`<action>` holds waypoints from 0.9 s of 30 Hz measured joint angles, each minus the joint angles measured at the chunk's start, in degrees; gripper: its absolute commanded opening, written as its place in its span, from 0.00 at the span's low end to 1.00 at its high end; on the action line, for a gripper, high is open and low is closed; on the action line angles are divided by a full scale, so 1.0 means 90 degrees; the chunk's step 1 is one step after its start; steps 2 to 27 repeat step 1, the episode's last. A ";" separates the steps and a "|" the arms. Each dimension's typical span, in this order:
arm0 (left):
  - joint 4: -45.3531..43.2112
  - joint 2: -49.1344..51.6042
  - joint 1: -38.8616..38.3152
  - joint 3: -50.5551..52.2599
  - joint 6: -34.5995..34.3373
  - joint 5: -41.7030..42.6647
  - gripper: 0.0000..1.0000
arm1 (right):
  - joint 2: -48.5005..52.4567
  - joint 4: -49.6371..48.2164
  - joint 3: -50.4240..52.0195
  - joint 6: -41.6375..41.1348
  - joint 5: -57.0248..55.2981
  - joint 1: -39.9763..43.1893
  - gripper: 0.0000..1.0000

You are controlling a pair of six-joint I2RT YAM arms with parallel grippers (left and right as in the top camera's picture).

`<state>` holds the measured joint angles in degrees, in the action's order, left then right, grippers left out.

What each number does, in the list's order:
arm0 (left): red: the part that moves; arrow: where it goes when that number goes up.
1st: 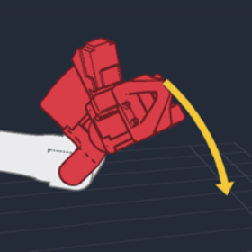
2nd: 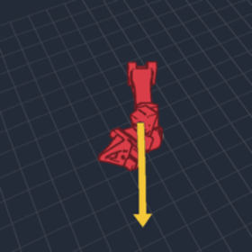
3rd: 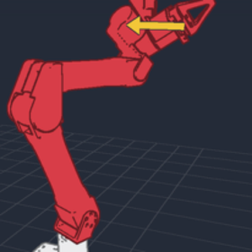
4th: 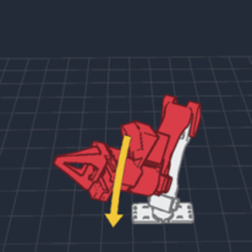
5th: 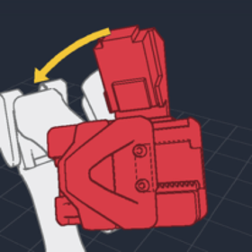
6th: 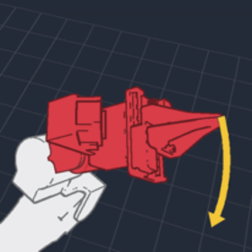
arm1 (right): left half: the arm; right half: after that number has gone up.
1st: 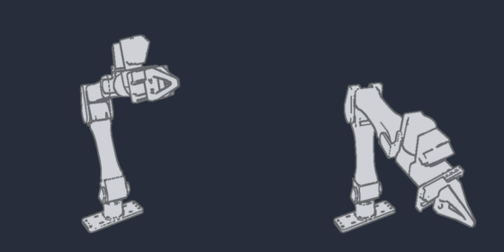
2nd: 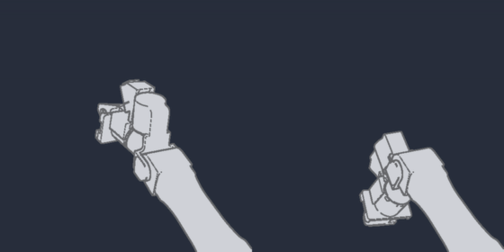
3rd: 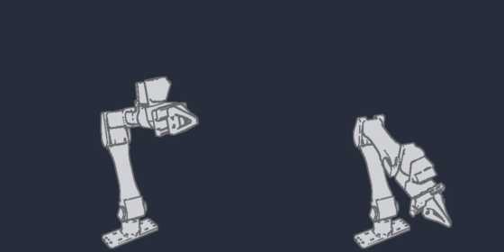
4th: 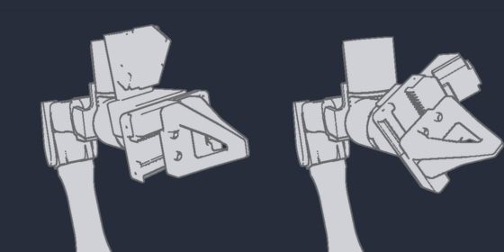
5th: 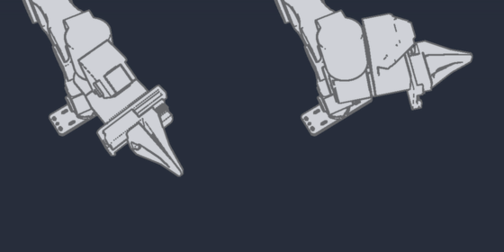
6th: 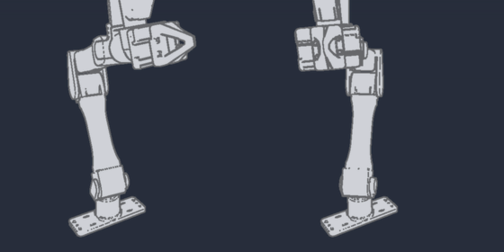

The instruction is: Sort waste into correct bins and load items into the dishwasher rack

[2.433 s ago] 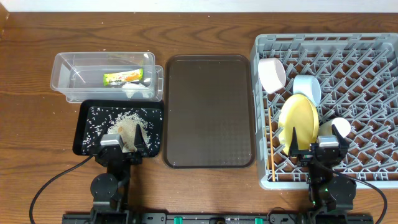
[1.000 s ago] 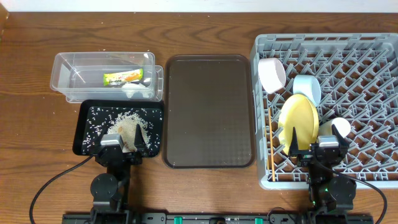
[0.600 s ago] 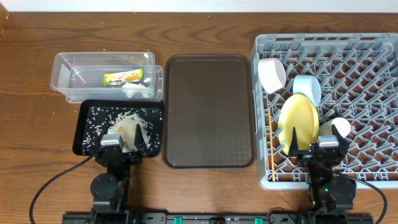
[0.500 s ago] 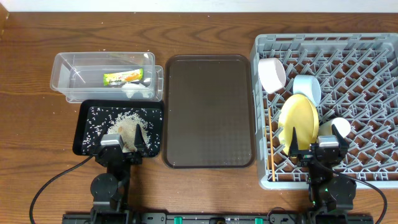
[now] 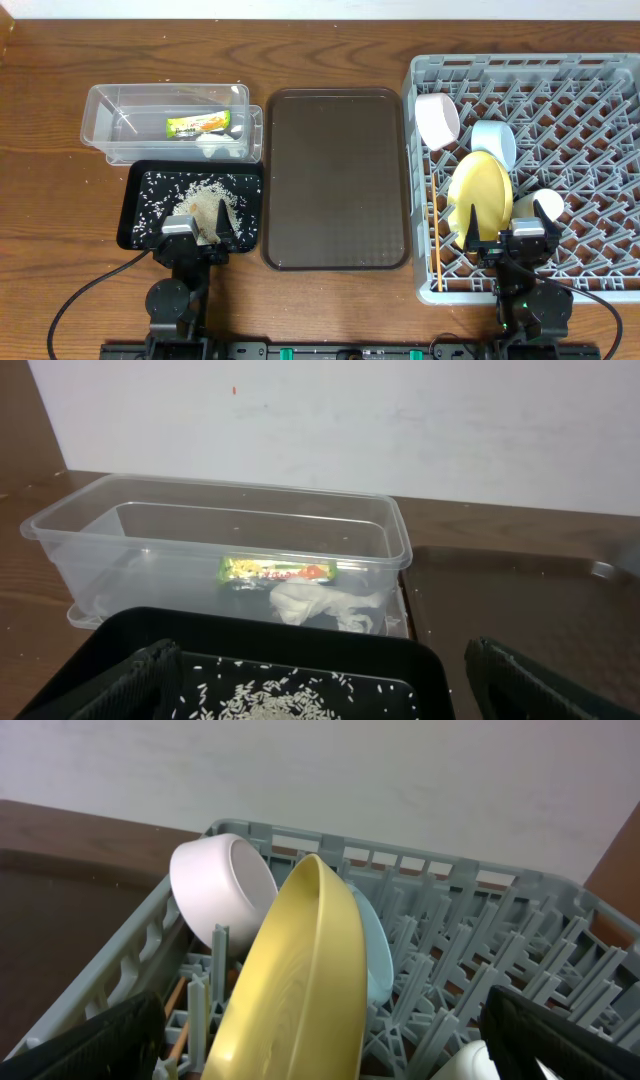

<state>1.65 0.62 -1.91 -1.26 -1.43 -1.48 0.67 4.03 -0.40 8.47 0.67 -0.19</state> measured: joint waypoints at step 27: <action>0.0000 0.0000 0.0000 0.0000 -0.0002 0.0002 0.93 | 0.0000 0.0000 0.0000 0.0000 0.0000 0.0000 0.99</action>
